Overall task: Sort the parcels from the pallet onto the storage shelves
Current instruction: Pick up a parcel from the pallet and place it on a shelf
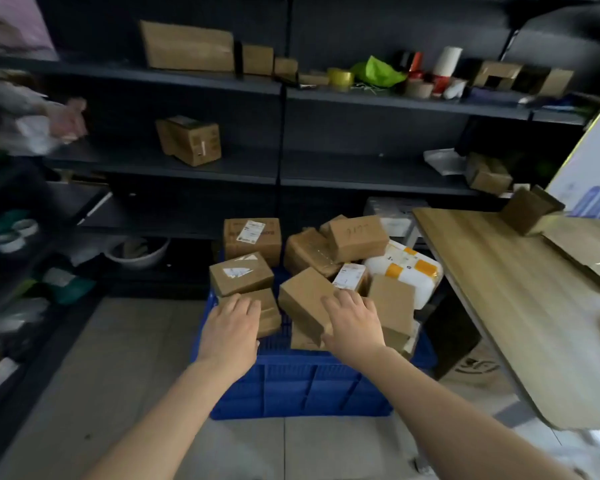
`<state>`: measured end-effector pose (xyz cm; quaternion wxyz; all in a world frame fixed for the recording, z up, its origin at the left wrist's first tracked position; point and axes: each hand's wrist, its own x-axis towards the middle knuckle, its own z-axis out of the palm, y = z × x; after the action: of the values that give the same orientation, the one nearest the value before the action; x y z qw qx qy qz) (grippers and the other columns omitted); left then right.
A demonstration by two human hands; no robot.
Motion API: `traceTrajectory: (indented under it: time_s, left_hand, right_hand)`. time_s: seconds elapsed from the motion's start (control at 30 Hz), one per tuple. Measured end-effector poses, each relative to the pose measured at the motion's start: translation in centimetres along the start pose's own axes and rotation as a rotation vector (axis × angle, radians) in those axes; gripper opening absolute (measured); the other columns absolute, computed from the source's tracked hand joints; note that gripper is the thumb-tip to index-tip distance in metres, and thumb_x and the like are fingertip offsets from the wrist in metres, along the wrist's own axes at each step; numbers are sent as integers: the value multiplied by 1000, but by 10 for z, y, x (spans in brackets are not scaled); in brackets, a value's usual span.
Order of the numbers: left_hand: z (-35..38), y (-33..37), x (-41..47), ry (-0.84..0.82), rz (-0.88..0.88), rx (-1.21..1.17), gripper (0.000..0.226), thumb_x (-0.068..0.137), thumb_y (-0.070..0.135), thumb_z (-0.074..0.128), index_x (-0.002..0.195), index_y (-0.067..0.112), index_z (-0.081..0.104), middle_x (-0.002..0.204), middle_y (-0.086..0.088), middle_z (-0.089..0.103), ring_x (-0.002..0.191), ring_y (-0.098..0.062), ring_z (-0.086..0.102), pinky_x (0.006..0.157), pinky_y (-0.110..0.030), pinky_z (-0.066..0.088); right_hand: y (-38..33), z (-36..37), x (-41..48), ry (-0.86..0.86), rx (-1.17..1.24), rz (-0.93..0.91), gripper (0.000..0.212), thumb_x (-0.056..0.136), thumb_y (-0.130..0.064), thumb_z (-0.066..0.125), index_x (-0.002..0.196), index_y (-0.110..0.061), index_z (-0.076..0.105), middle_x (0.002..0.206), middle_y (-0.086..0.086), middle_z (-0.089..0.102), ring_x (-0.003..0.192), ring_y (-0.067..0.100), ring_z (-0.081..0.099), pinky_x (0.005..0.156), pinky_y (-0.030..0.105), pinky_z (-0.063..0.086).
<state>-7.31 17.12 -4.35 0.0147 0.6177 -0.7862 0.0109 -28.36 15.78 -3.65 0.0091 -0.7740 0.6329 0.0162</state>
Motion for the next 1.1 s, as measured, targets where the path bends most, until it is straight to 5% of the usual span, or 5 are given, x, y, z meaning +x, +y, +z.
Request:
traceTrajectory:
  time_s: [0.6,0.83,0.97,1.1]
  left_hand:
    - [109,192,246,-308,321,-160,54,93,31,57,142,18,37,143,0,42,133,-19,36,106,-36,36]
    - [161,251,280,-531,63,-331,77,93,44,56,152,13,18,149,-4,32,131,-22,39,101,-35,44]
    - [181,273,287,-596,-166,-458,92,91,52,54,154,11,1,155,-10,17,136,-27,32,106,-38,38]
    - [188,282,288,-692,-288,-501,122,73,75,58,153,15,-12,157,-12,3,141,-32,19,110,-45,31]
  right_hand:
    - [231,95,87,-302,127,439,58,90,-37,59,141,-24,36,144,4,41,138,27,30,113,40,27]
    - [286,151,108,-445,343,531,47,90,-34,54,133,-19,45,134,4,54,128,26,45,105,37,36]
    - [302,171,118,-497,726,660,41,84,-46,51,117,-21,51,114,1,63,110,25,60,86,36,50]
    - [306,174,118,-362,1126,797,32,93,-25,44,122,-25,58,114,-3,65,98,17,60,81,36,52]
